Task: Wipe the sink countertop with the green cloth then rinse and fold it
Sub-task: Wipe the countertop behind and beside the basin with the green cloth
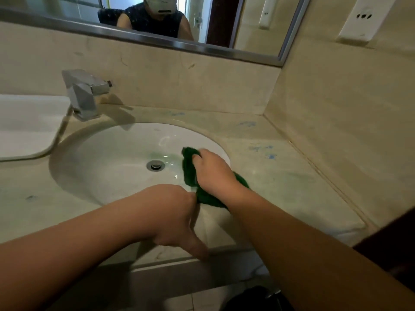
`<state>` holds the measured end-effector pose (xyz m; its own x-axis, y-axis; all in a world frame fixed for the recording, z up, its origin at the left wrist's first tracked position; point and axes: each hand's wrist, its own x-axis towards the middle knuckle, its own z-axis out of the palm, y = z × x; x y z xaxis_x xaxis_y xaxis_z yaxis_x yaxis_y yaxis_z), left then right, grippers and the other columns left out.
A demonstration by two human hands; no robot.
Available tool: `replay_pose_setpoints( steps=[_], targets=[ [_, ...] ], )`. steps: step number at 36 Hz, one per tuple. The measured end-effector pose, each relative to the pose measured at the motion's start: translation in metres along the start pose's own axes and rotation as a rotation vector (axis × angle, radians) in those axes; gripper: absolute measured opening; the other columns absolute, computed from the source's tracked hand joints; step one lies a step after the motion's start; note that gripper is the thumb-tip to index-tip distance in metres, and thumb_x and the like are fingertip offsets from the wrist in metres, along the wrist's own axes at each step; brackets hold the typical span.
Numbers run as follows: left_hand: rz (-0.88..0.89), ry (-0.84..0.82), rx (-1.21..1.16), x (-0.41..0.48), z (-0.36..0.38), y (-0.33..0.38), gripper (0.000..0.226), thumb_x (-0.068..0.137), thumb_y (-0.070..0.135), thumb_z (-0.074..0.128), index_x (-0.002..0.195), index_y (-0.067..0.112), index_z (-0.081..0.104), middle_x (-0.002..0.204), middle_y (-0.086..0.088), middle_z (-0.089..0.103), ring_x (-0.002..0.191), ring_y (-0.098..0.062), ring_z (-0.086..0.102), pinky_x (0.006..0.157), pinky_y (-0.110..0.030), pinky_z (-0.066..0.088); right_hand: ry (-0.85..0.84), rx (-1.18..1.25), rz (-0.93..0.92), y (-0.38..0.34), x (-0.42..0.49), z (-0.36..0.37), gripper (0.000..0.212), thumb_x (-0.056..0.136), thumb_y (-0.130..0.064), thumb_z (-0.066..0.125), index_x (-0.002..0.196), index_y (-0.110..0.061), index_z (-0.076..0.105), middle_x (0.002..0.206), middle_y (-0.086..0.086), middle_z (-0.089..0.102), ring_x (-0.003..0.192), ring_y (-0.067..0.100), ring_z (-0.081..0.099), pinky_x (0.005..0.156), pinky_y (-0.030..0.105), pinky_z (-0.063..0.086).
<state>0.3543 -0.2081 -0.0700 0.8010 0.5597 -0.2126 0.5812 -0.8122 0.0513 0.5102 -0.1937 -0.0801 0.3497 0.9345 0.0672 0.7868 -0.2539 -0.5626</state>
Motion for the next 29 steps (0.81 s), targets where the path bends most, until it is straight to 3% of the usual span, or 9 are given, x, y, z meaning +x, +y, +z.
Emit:
replay_pose_setpoints(
  steps=[3, 6, 9, 11, 13, 16, 22, 25, 29],
  targets=[
    [-0.014, -0.032, 0.02, -0.001, -0.003, -0.001, 0.113, 0.042, 0.11, 0.052, 0.113, 0.022, 0.062, 0.083, 0.005, 0.064, 0.071, -0.012, 0.057, 0.065, -0.035, 0.051, 0.127, 0.269, -0.036, -0.007, 0.003, -0.043, 0.023, 0.109, -0.033, 0.042, 0.11, -0.024, 0.062, 0.096, -0.001, 0.067, 0.082, 0.014, 0.062, 0.066, 0.029, 0.047],
    [-0.032, -0.049, 0.028, -0.001, -0.006, 0.0, 0.108, 0.043, 0.109, 0.056, 0.107, 0.023, 0.061, 0.082, 0.004, 0.064, 0.071, -0.012, 0.056, 0.068, -0.036, 0.052, 0.273, 0.179, -0.133, 0.012, -0.006, -0.107, 0.015, 0.103, -0.038, 0.051, 0.102, -0.03, 0.064, 0.085, -0.011, 0.067, 0.074, 0.008, 0.063, 0.057, 0.022, 0.043],
    [-0.027, -0.063, 0.031, 0.001, -0.006, 0.002, 0.1, 0.041, 0.108, 0.058, 0.097, 0.025, 0.062, 0.079, 0.004, 0.065, 0.067, -0.01, 0.055, 0.059, -0.033, 0.045, 0.176, 0.118, -0.079, 0.044, -0.026, -0.151, 0.026, 0.087, -0.058, 0.054, 0.105, -0.047, 0.067, 0.094, -0.018, 0.074, 0.084, 0.007, 0.07, 0.071, 0.029, 0.051],
    [-0.026, -0.058, 0.023, 0.002, -0.004, 0.001, 0.097, 0.04, 0.108, 0.058, 0.091, 0.025, 0.062, 0.076, 0.005, 0.066, 0.064, -0.009, 0.055, 0.053, -0.03, 0.039, 0.111, -0.027, -0.025, 0.075, -0.04, -0.154, 0.04, 0.088, -0.065, 0.05, 0.125, -0.056, 0.061, 0.126, -0.017, 0.068, 0.114, 0.014, 0.066, 0.088, 0.034, 0.049],
    [-0.016, -0.05, 0.027, 0.003, -0.002, -0.001, 0.101, 0.038, 0.109, 0.055, 0.092, 0.024, 0.064, 0.075, 0.004, 0.066, 0.064, -0.01, 0.056, 0.051, -0.028, 0.037, 0.012, -0.149, 0.041, 0.107, -0.048, -0.135, 0.053, 0.102, -0.058, 0.044, 0.151, -0.04, 0.046, 0.154, -0.004, 0.052, 0.134, 0.017, 0.05, 0.104, 0.035, 0.038],
    [0.003, -0.03, 0.034, 0.003, -0.001, -0.002, 0.106, 0.036, 0.11, 0.05, 0.092, 0.022, 0.067, 0.073, 0.005, 0.066, 0.063, -0.01, 0.057, 0.049, -0.026, 0.035, -0.046, -0.443, 0.062, 0.131, -0.053, -0.088, 0.054, 0.109, -0.046, 0.03, 0.154, -0.017, 0.041, 0.155, 0.009, 0.049, 0.134, 0.025, 0.047, 0.111, 0.039, 0.035],
    [0.013, -0.067, 0.03, 0.002, -0.007, 0.002, 0.108, 0.037, 0.11, 0.049, 0.095, 0.022, 0.069, 0.079, 0.003, 0.07, 0.068, -0.012, 0.06, 0.053, -0.027, 0.039, 0.037, -0.46, -0.076, 0.089, -0.044, -0.035, 0.058, 0.106, -0.044, 0.025, 0.156, -0.018, 0.038, 0.161, 0.007, 0.043, 0.144, 0.025, 0.041, 0.119, 0.044, 0.028],
    [0.002, -0.103, 0.009, 0.003, -0.01, 0.004, 0.106, 0.04, 0.11, 0.053, 0.1, 0.024, 0.07, 0.086, 0.004, 0.072, 0.075, -0.013, 0.064, 0.064, -0.03, 0.051, -0.045, -0.341, -0.205, 0.058, -0.047, -0.021, 0.042, 0.108, -0.04, 0.036, 0.141, -0.022, 0.055, 0.137, 0.004, 0.062, 0.123, 0.025, 0.056, 0.102, 0.042, 0.041],
    [-0.032, -0.131, -0.036, 0.011, -0.02, 0.0, 0.105, 0.047, 0.113, 0.047, 0.107, 0.028, 0.062, 0.096, 0.007, 0.07, 0.082, -0.012, 0.064, 0.073, -0.033, 0.056, -0.076, 0.162, -0.128, 0.039, -0.045, -0.056, 0.031, 0.106, -0.045, 0.043, 0.115, -0.028, 0.067, 0.102, -0.003, 0.072, 0.091, 0.017, 0.066, 0.076, 0.037, 0.05]
  ],
)
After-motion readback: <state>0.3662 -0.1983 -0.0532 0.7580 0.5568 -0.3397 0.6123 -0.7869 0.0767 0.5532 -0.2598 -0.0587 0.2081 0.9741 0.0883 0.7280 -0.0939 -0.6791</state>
